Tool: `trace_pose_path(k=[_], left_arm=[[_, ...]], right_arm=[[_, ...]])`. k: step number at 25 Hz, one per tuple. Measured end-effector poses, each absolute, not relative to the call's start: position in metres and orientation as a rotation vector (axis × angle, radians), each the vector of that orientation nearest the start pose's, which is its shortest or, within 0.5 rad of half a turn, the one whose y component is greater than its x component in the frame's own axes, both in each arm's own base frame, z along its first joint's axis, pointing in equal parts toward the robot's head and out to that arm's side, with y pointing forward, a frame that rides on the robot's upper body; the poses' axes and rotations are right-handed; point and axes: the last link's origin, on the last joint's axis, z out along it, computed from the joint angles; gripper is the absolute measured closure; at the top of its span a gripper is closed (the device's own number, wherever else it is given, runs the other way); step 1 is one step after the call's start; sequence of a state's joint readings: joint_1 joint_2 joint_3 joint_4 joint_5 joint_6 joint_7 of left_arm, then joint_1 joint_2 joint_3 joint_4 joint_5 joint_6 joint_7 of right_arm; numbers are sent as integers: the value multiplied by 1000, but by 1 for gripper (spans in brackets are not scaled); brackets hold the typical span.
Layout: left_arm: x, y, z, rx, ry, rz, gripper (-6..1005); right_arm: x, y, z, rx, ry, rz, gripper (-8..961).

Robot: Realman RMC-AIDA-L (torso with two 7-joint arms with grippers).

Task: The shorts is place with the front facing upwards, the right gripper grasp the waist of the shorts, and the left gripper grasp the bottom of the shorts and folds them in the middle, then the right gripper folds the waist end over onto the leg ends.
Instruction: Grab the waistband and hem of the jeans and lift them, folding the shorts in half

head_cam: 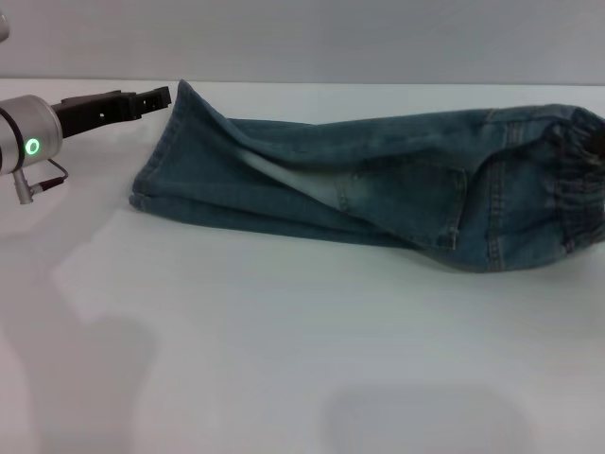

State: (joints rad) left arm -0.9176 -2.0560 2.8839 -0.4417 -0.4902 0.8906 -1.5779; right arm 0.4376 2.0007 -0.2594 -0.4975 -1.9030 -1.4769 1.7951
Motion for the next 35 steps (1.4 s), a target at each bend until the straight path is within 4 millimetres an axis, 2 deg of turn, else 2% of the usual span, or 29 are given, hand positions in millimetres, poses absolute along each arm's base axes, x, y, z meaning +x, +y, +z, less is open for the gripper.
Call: trace_pose_path(k=[5, 7, 10, 15, 19, 24, 27, 31, 35], left_arm=[[-289, 442, 17, -1993, -1143, -501, 182], [-290, 441, 15, -1995, -1144, -501, 182], [-291, 440, 15, -1995, -1143, -496, 182], [-294, 438, 15, -1998, -1135, -486, 183], [-296, 437, 15, -1999, -1134, -483, 183], [-298, 436, 16, -1990, -1137, -490, 183], [-298, 435, 14, -1991, -1128, -508, 182], [-298, 434, 14, -1985, -1126, -518, 182], [-298, 434, 15, -1980, -1127, -525, 182]], right_arm=[[361, 318, 69, -1766, 1552, 1111, 945], [369, 316, 68, -1703, 1589, 1094, 772], [380, 314, 64, -1625, 1632, 1071, 709], [387, 315, 61, -1569, 1638, 1043, 603], [376, 321, 58, -1662, 1563, 1041, 518], [342, 326, 45, -1889, 1373, 1095, 408], [330, 328, 35, -1978, 1316, 1096, 409], [324, 330, 15, -2084, 1340, 995, 409], [328, 333, -3, -2088, 1381, 889, 408]])
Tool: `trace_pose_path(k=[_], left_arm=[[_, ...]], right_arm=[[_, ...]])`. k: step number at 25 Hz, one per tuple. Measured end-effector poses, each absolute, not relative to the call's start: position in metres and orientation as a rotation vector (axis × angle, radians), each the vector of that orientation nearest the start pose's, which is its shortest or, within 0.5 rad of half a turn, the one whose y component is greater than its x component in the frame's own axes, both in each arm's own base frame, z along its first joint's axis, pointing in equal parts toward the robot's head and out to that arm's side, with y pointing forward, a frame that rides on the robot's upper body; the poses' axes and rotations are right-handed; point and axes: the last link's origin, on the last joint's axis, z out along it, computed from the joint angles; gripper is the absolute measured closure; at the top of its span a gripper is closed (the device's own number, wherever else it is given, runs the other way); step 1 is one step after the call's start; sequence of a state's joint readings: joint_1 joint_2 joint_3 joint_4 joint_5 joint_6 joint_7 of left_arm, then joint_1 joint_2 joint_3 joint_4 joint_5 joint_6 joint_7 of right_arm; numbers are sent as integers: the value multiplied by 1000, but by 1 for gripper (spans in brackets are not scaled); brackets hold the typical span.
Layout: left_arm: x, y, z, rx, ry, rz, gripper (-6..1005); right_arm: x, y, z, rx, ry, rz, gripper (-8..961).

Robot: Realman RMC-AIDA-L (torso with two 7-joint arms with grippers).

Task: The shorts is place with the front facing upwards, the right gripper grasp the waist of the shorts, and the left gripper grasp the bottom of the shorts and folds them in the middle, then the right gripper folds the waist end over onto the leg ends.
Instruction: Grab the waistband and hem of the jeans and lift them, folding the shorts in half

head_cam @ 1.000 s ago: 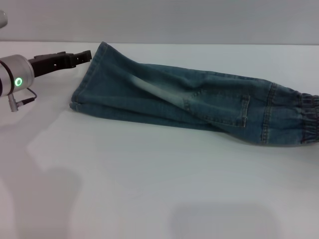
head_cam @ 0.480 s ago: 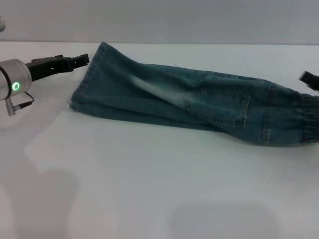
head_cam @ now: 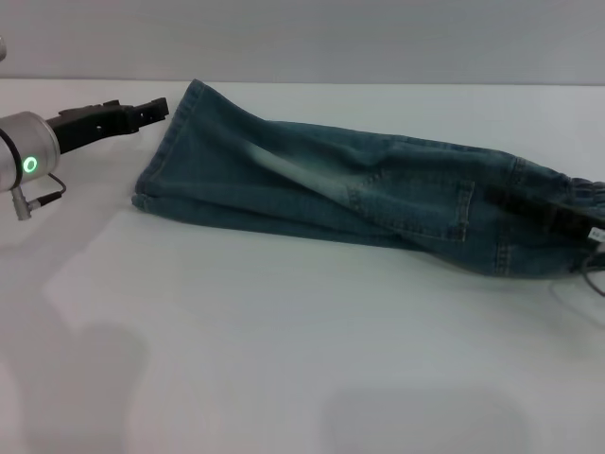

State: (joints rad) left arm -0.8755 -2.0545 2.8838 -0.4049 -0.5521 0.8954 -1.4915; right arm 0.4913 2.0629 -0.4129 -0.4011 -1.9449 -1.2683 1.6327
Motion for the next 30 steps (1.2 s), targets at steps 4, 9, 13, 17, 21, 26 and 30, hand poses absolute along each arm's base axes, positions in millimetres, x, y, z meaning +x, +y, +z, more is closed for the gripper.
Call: trace_pose_path(k=[4, 9, 13, 17, 21, 26, 30], left_arm=[[-297, 435, 14, -1976, -1131, -539, 181], [-295, 435, 10, -1983, -1141, -547, 181], [-295, 433, 7, -1985, -1150, -549, 183], [-296, 433, 7, -1981, -1153, -550, 181], [-298, 432, 7, -1973, -1160, -557, 181], [-301, 429, 7, -1961, -1172, -568, 182], [-301, 429, 8, -1960, -1174, -570, 182]], right_arm=[[331, 335, -9, -2092, 1378, 828, 408], [340, 339, -7, -2037, 1380, 776, 408], [344, 346, -2, -1986, 1375, 754, 409], [339, 355, 7, -1953, 1322, 805, 409], [340, 359, 14, -1923, 1302, 806, 408], [350, 362, 19, -1871, 1290, 752, 408], [358, 366, 23, -1827, 1265, 689, 408]])
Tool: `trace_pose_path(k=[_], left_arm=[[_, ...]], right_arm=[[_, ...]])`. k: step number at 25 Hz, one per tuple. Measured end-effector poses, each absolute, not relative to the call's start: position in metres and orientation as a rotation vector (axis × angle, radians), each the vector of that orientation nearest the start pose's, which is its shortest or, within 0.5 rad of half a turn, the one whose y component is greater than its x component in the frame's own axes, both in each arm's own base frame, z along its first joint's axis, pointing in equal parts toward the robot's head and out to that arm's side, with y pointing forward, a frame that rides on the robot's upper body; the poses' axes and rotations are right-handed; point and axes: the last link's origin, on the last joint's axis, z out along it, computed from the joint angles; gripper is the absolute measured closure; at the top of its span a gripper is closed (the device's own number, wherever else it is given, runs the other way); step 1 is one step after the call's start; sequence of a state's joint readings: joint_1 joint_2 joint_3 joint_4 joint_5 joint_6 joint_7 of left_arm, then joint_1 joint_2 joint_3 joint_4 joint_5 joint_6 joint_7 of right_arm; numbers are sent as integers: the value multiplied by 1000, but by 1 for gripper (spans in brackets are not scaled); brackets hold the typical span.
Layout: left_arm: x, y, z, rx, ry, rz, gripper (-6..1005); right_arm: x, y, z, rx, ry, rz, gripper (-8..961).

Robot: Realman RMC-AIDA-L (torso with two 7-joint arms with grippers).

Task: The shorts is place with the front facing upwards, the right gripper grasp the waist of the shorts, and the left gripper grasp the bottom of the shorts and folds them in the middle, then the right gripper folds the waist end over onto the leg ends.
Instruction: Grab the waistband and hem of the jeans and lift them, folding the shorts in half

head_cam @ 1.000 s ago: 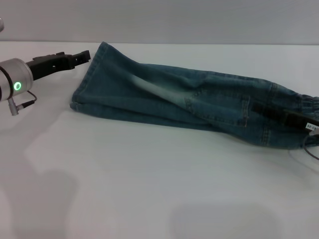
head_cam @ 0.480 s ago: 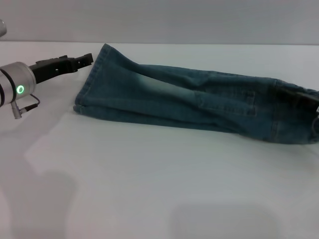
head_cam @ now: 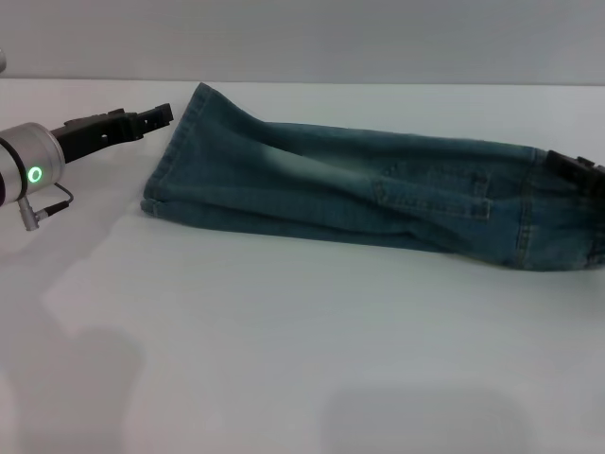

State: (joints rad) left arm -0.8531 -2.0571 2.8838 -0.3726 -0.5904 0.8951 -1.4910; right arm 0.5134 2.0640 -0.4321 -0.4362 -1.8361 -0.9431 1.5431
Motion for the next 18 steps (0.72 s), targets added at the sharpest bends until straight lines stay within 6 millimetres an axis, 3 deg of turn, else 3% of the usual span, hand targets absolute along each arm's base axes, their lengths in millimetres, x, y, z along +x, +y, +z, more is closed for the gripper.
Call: trace_pose_path(k=[12, 18], left_arm=[[-299, 429, 5, -1968, -1179, -579, 183], [-302, 426, 4, -1963, -1188, -576, 183]], right_arm=[[350, 386, 34, -1797, 1141, 661, 408], [337, 365, 31, -1954, 1033, 761, 408]])
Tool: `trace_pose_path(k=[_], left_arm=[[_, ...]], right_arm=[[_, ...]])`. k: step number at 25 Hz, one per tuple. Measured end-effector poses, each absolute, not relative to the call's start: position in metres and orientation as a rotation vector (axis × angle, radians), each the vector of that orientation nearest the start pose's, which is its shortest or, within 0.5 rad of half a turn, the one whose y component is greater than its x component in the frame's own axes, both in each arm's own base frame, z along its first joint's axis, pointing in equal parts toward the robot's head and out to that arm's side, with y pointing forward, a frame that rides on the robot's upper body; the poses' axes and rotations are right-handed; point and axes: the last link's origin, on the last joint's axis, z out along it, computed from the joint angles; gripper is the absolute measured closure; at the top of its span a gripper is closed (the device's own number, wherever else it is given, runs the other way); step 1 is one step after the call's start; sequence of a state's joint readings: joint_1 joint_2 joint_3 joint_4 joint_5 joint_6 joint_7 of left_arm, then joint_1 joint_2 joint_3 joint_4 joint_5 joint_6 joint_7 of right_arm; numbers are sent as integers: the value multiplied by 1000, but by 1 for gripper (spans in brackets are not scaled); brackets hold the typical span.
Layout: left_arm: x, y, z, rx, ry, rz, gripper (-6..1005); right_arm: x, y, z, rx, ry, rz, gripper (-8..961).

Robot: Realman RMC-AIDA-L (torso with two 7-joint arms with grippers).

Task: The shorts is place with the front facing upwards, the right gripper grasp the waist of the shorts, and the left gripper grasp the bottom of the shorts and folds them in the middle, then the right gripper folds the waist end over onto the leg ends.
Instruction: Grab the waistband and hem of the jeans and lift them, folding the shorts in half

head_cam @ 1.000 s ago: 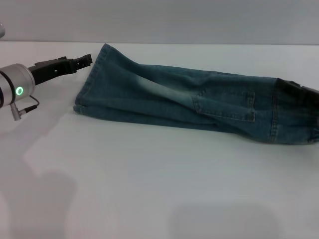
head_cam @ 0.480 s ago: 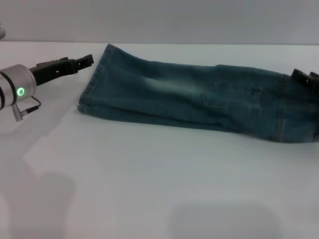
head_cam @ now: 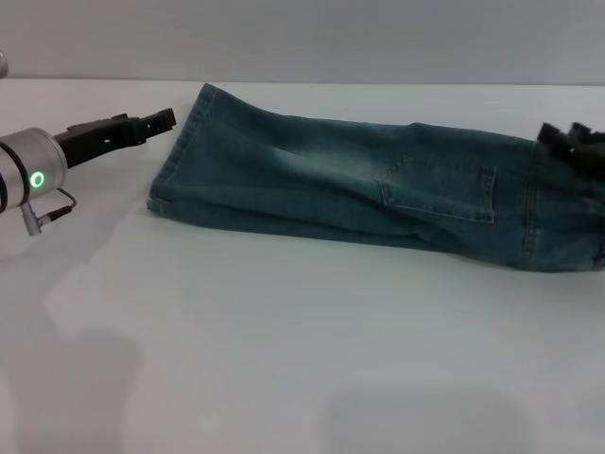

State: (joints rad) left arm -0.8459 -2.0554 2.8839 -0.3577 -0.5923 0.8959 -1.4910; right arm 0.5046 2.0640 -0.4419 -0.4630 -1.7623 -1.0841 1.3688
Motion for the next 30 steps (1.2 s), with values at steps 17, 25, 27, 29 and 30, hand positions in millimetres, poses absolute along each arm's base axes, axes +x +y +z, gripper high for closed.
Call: trace_pose_path(k=[17, 25, 27, 29, 30], left_arm=[[-294, 429, -1, -1986, -1177, -599, 182], [-293, 428, -3, -1980, -1191, -618, 182], [-294, 428, -3, -1978, -1191, -618, 182], [-294, 427, -3, -1978, -1191, -618, 182], [-294, 428, -3, -1977, -1192, -619, 181]], right_arm=[[347, 335, -1, -2139, 1030, 634, 407], [357, 353, 14, -2042, 1009, 537, 407], [359, 358, 17, -2017, 1004, 508, 407], [361, 363, 21, -1992, 997, 488, 407], [361, 366, 23, -1979, 993, 483, 407]])
